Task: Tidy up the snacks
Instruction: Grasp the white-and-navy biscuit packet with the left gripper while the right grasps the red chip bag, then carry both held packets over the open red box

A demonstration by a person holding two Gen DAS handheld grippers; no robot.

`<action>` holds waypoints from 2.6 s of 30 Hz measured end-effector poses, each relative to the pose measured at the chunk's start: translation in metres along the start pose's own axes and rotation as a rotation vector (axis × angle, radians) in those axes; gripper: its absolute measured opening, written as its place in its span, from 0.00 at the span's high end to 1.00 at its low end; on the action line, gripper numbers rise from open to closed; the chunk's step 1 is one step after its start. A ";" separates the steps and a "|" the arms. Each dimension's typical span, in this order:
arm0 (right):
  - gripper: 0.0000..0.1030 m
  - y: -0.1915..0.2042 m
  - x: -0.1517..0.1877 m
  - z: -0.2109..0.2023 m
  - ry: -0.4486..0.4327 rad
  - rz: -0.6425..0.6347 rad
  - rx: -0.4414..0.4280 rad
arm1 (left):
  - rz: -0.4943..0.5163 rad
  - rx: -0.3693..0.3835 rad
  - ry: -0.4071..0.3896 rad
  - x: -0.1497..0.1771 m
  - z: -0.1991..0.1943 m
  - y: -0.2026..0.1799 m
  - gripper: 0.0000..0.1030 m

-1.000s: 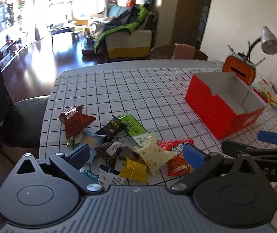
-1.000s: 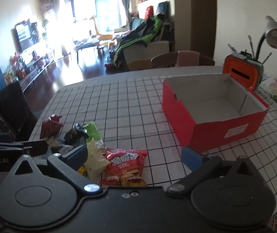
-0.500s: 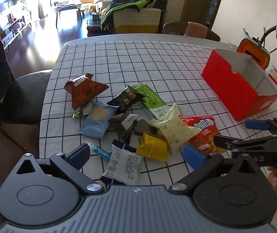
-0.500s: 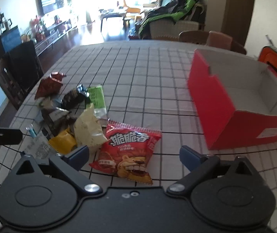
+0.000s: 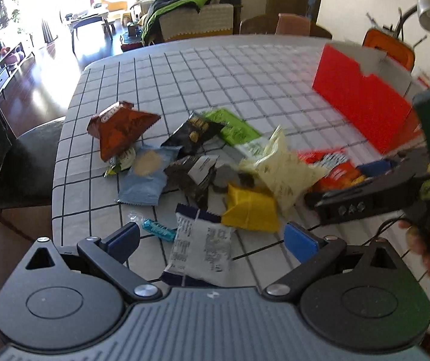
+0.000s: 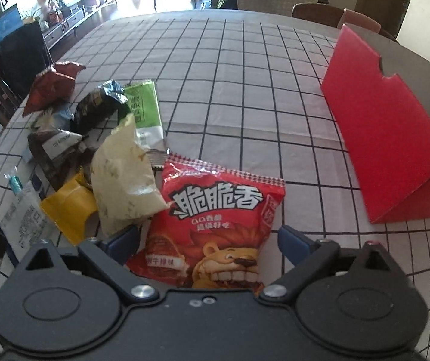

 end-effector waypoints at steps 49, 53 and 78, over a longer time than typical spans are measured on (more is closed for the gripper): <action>0.36 -0.062 0.030 -0.063 -0.036 0.168 -0.064 | -0.163 0.022 0.148 0.023 0.020 0.002 0.54; 0.36 -0.075 0.027 -0.075 -0.052 0.177 -0.076 | -0.144 0.025 0.126 0.019 0.007 -0.010 0.54; 0.36 -0.224 -0.052 -0.085 -0.203 0.200 -0.037 | -0.002 0.128 -0.066 -0.129 0.015 -0.164 0.54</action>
Point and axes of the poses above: each gripper's, at about its wrist camera, not at the fingertips, and z roughly the way its jaws point, y to its left, x to its underside, the point moved 6 cm from there along z, roughly the way its jaws point, and after that the axes turned 13 degrees about x, right-handed, at the moved point
